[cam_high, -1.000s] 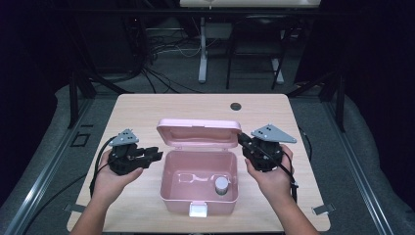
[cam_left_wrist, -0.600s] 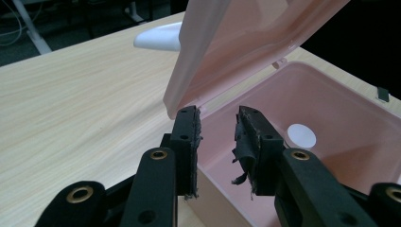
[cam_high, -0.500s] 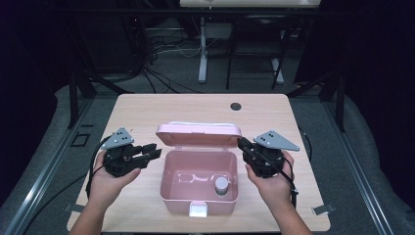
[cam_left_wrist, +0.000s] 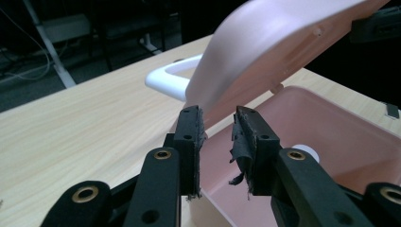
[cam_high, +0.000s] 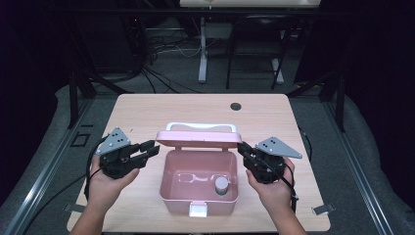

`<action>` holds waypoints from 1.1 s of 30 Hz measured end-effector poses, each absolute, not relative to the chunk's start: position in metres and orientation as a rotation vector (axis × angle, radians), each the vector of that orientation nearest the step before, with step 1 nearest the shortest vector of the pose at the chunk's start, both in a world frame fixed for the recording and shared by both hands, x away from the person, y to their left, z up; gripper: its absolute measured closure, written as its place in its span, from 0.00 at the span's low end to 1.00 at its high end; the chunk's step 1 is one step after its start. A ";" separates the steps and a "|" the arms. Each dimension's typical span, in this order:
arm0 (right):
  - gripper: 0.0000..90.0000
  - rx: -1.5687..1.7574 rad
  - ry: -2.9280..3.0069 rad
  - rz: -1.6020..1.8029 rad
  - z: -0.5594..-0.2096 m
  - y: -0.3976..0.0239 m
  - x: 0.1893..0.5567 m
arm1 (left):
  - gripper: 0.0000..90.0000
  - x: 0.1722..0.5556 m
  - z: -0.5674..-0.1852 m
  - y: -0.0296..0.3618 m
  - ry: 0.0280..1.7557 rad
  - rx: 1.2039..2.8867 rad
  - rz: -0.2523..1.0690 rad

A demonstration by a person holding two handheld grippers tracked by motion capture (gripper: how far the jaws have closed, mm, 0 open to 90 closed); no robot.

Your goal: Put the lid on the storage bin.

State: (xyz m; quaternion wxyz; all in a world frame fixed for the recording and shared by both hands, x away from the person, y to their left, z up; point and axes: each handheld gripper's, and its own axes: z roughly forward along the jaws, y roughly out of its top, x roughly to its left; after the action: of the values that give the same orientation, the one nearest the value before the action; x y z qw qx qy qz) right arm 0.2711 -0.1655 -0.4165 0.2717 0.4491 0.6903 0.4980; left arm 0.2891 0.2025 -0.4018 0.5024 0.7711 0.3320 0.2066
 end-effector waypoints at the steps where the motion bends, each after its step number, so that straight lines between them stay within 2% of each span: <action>1: 0.93 1.207 1.859 1.344 -0.417 -0.166 0.271 | 0.81 0.288 -0.401 0.202 0.787 1.852 0.517; 12: 0.91 1.212 1.865 1.369 -0.421 -0.168 0.268 | 0.88 0.282 -0.399 0.200 0.735 1.807 0.550; 33: 0.89 1.235 1.873 1.380 -0.428 -0.180 0.265 | 0.89 0.282 -0.398 0.200 0.736 1.793 0.538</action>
State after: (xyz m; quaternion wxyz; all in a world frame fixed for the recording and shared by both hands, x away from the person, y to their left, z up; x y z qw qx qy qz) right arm 0.2654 -0.1797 -0.4277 0.2511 0.4539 0.6882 0.5073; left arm 0.2822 0.2003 -0.3979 0.5354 0.7528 0.3090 0.2260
